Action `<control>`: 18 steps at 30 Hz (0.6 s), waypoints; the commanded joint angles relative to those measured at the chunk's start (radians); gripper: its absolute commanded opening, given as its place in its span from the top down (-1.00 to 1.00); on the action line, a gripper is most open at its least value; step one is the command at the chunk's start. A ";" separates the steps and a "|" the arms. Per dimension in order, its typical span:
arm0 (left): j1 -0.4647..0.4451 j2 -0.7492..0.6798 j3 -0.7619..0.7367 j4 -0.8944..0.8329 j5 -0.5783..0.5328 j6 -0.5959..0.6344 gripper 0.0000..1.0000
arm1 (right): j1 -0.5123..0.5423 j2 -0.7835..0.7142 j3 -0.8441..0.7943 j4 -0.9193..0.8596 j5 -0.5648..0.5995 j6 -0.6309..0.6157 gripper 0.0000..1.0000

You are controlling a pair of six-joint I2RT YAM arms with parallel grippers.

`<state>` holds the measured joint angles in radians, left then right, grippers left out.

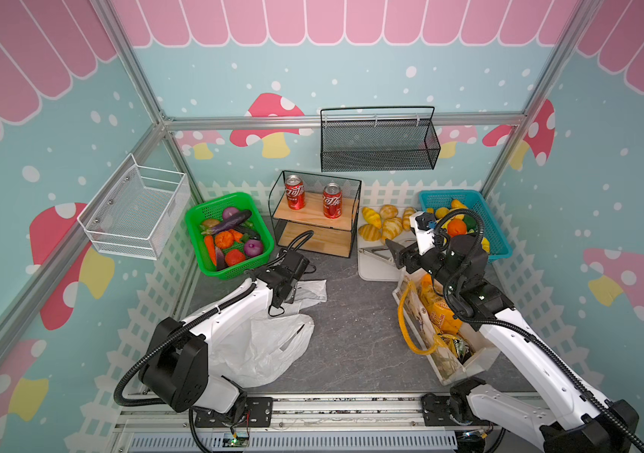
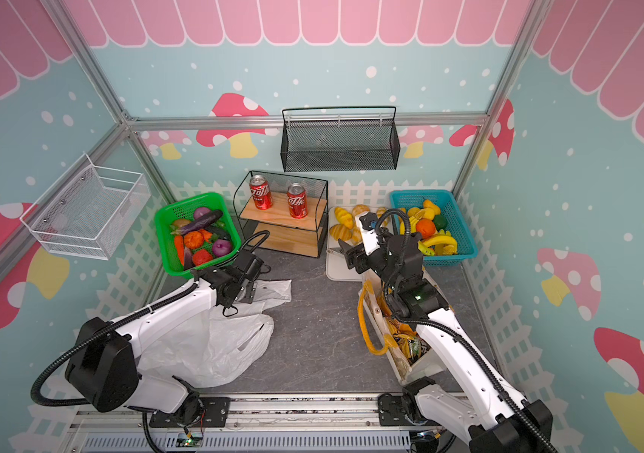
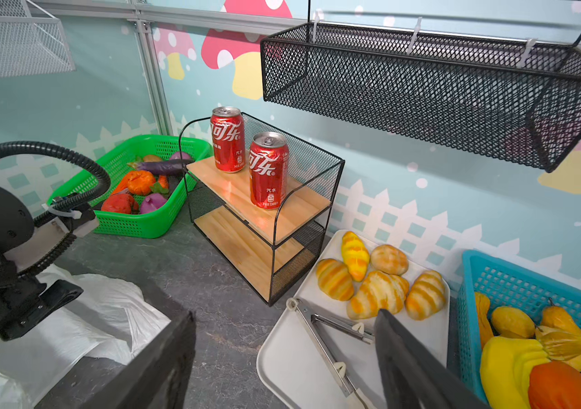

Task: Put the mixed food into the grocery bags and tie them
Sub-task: 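Release the tote handle and move the left gripper to the white plastic bag, then grasp the white plastic bag with the left gripper and lift it up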

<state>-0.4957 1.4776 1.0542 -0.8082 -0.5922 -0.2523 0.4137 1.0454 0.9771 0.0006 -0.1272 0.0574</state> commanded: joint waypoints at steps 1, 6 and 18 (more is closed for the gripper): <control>0.021 0.041 -0.020 -0.039 -0.039 -0.028 -0.70 | 0.005 0.002 -0.009 0.030 -0.039 0.006 -0.61; 0.036 0.157 0.006 -0.013 -0.020 -0.043 -0.34 | 0.005 -0.007 -0.012 0.039 -0.062 0.016 -0.60; -0.025 -0.247 -0.067 0.127 0.320 -0.165 1.00 | 0.005 -0.058 0.000 -0.012 -0.113 0.047 -0.57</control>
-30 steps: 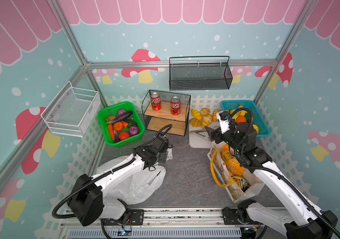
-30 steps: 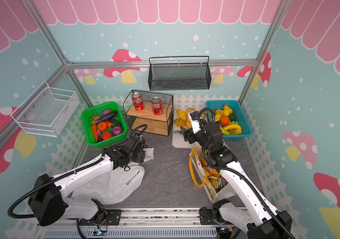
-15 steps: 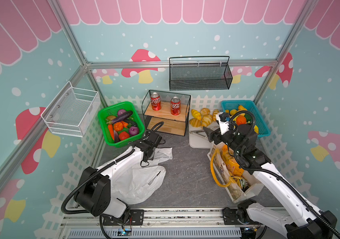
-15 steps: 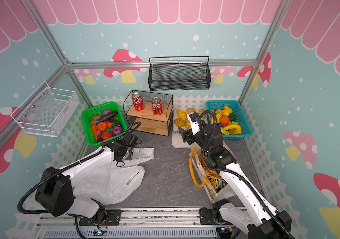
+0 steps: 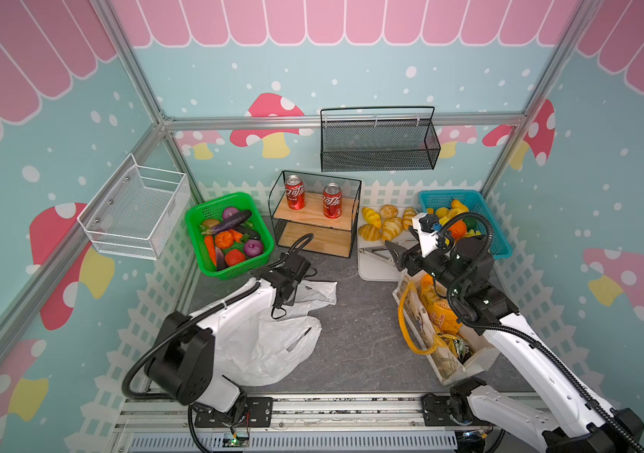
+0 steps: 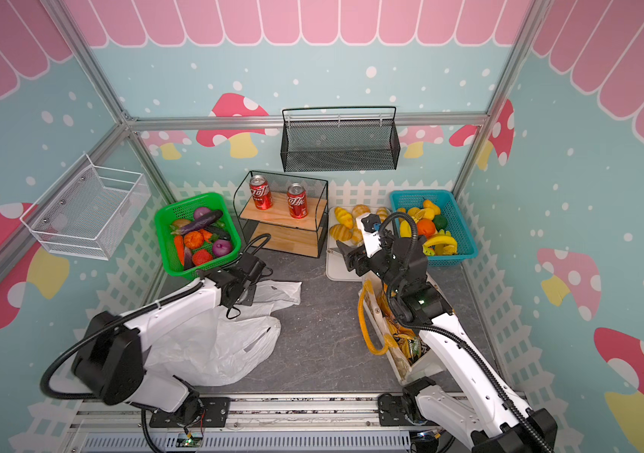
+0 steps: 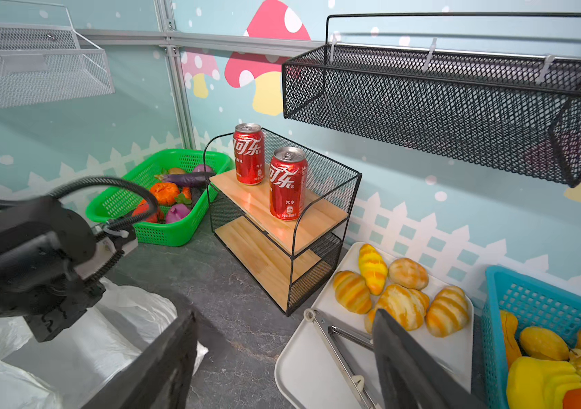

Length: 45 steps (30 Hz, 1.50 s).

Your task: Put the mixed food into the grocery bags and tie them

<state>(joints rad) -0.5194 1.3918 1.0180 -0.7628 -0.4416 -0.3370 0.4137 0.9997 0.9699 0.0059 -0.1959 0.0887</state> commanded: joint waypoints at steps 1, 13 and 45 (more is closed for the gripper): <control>-0.001 -0.242 -0.064 0.146 0.252 -0.125 1.00 | 0.005 -0.006 0.007 -0.023 -0.087 0.031 -0.57; 0.018 -0.549 -0.216 0.702 0.508 -0.696 1.00 | 0.086 0.032 0.062 -0.108 -0.310 0.076 -0.61; -0.048 -0.574 -0.297 0.917 0.442 -0.870 1.00 | 0.274 -0.166 -0.301 0.168 -0.390 0.310 -0.71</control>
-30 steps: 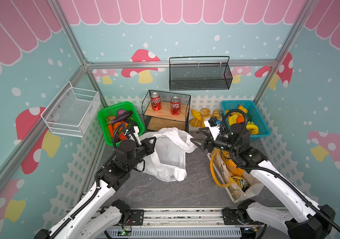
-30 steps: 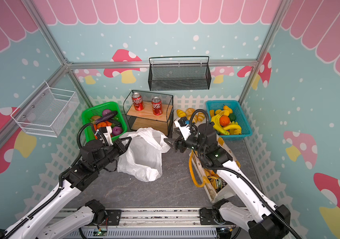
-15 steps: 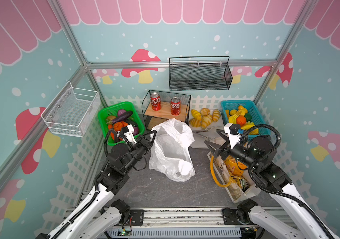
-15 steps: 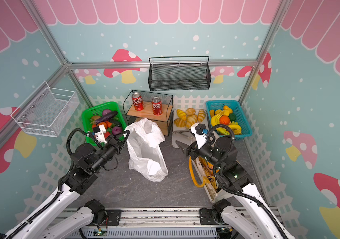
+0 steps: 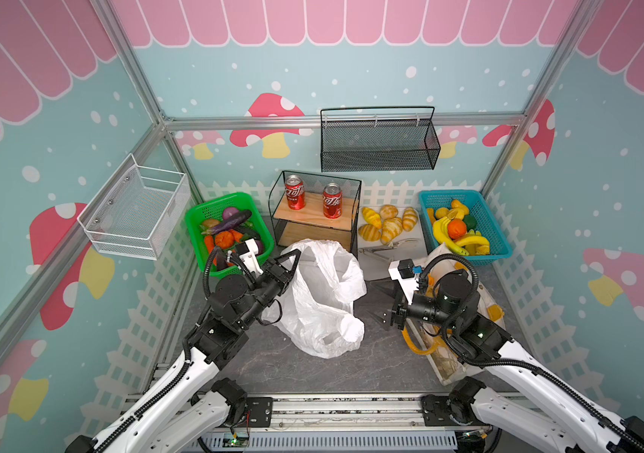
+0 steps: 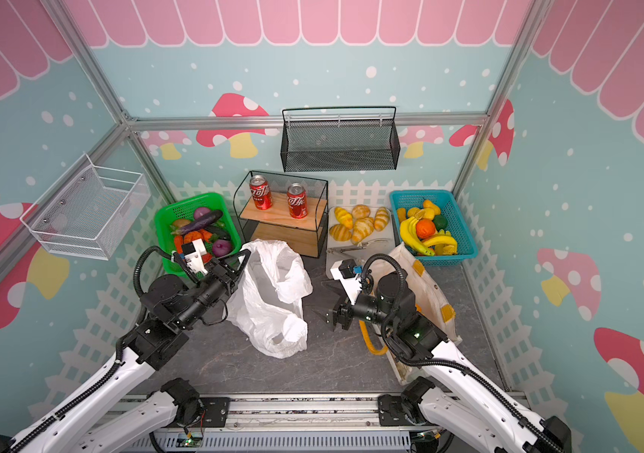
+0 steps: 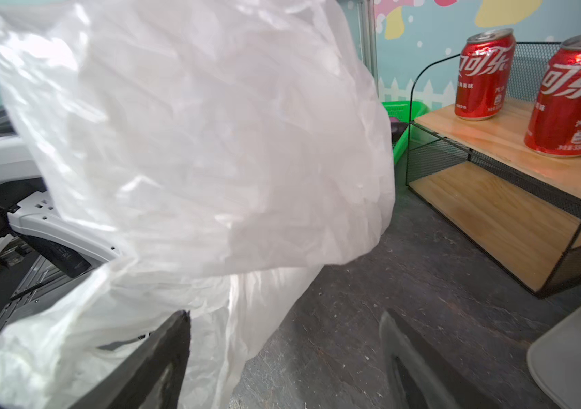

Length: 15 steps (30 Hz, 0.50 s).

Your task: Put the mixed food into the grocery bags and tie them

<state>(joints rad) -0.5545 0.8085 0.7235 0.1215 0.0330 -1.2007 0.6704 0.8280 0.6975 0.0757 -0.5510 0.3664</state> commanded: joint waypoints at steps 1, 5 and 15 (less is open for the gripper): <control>-0.017 0.014 -0.003 0.035 -0.039 -0.007 1.00 | 0.022 0.010 -0.037 0.111 -0.029 0.038 -0.71; -0.035 0.033 0.002 0.056 -0.048 -0.007 1.00 | 0.033 0.039 -0.076 0.150 0.057 0.058 -0.71; -0.069 0.036 -0.020 0.079 -0.065 -0.012 1.00 | 0.095 0.147 -0.150 0.370 0.269 0.126 0.09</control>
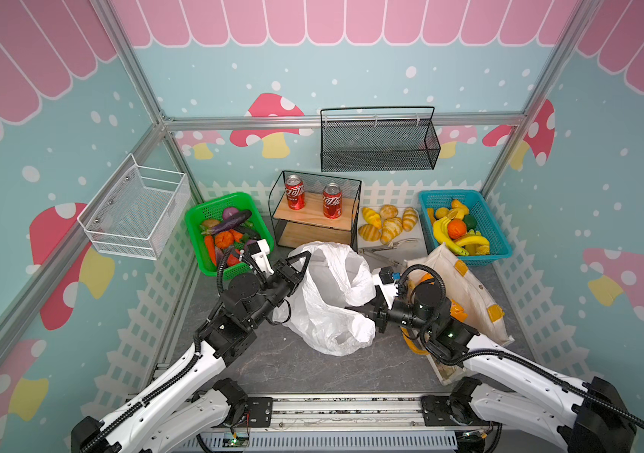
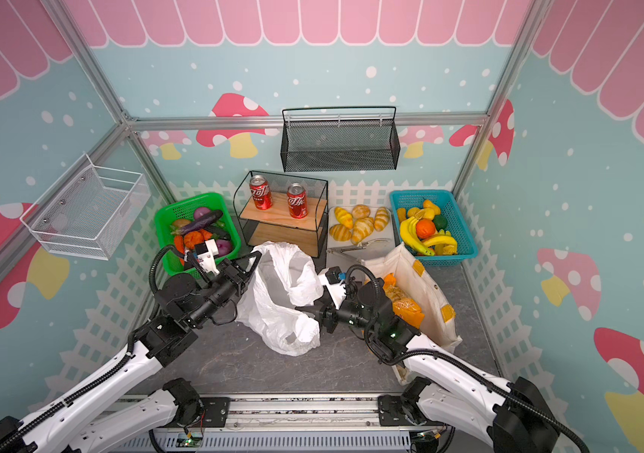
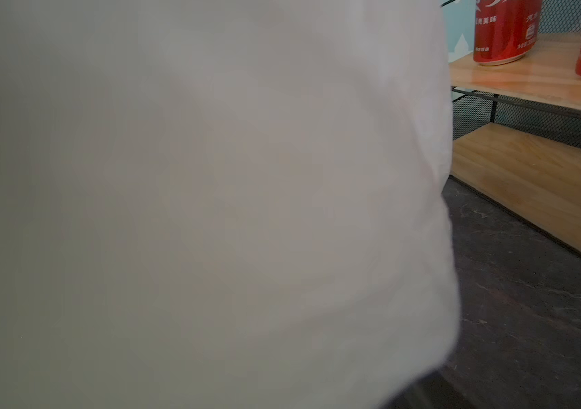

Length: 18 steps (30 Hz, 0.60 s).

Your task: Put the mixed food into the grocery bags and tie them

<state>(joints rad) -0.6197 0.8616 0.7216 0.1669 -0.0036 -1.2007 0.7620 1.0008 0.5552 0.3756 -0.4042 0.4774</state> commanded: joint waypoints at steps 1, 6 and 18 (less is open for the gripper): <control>0.001 -0.035 -0.028 0.022 -0.035 -0.005 1.00 | 0.001 -0.054 -0.002 0.014 0.192 -0.008 0.36; 0.115 -0.140 -0.084 -0.093 0.065 0.039 1.00 | -0.027 -0.188 0.107 -0.322 0.430 -0.168 1.00; 0.304 -0.120 -0.151 -0.338 0.438 0.374 0.58 | -0.057 -0.017 0.572 -0.837 0.376 -0.362 1.00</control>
<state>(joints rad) -0.3229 0.7246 0.5888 -0.0818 0.3508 -0.9756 0.7074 0.9115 1.0916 -0.2882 -0.0124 0.1822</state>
